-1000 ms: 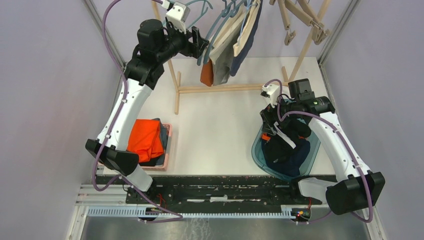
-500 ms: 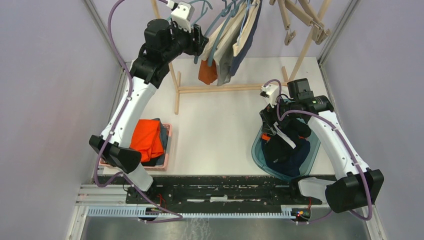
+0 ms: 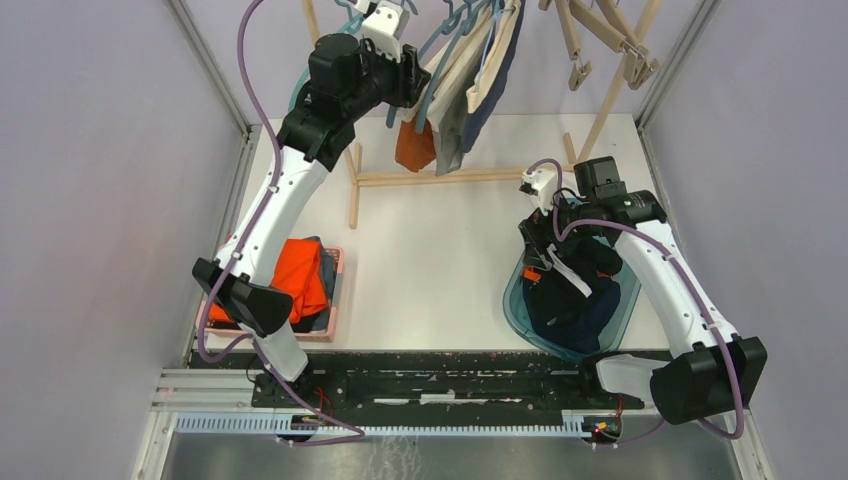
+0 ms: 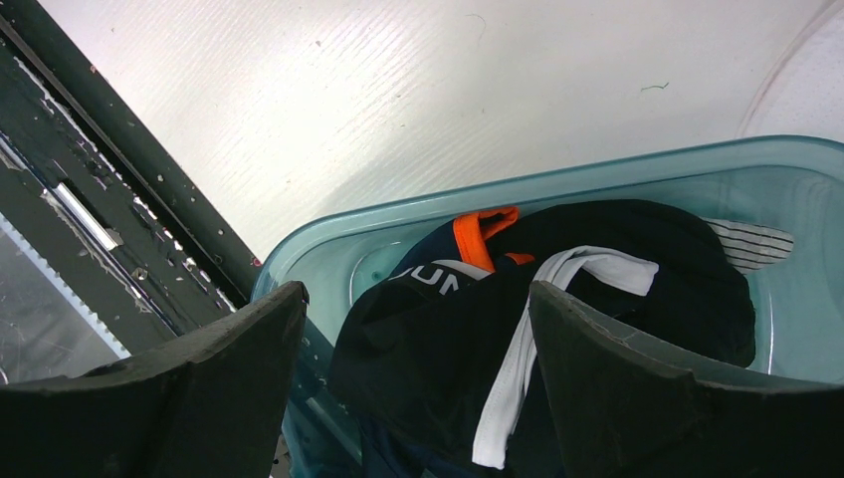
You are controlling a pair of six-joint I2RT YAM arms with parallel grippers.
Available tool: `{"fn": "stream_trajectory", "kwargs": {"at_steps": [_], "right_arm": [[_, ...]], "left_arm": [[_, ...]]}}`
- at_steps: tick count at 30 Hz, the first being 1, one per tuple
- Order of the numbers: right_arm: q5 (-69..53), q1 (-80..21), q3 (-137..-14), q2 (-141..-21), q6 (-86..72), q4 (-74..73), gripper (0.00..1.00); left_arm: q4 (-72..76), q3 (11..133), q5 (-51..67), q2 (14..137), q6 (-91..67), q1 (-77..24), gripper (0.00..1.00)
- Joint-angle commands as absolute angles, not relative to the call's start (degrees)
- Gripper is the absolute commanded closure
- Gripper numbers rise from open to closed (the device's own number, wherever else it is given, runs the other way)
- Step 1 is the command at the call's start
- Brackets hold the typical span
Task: Remove the underwear clipped to the hanger
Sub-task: Pick up the hanger from the clothesline.
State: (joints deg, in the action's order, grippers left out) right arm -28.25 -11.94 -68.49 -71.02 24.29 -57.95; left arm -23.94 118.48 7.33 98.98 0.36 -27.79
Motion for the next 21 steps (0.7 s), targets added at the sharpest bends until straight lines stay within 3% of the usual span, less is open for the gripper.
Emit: {"fn": "stream_trajectory", "kwargs": {"at_steps": [1,21], "right_arm": [[-28.9,-12.1,-68.5,-71.2,25.0,-57.9,0.09],[-28.2,-12.7,-68.5,-71.7,25.2,-58.1,0.09]], "left_arm": [[-22.4,122.7,5.7,99.8,3.1,-28.2,0.47],[-23.3,125.5,3.7,102.0,5.1,-29.3,0.68]]}}
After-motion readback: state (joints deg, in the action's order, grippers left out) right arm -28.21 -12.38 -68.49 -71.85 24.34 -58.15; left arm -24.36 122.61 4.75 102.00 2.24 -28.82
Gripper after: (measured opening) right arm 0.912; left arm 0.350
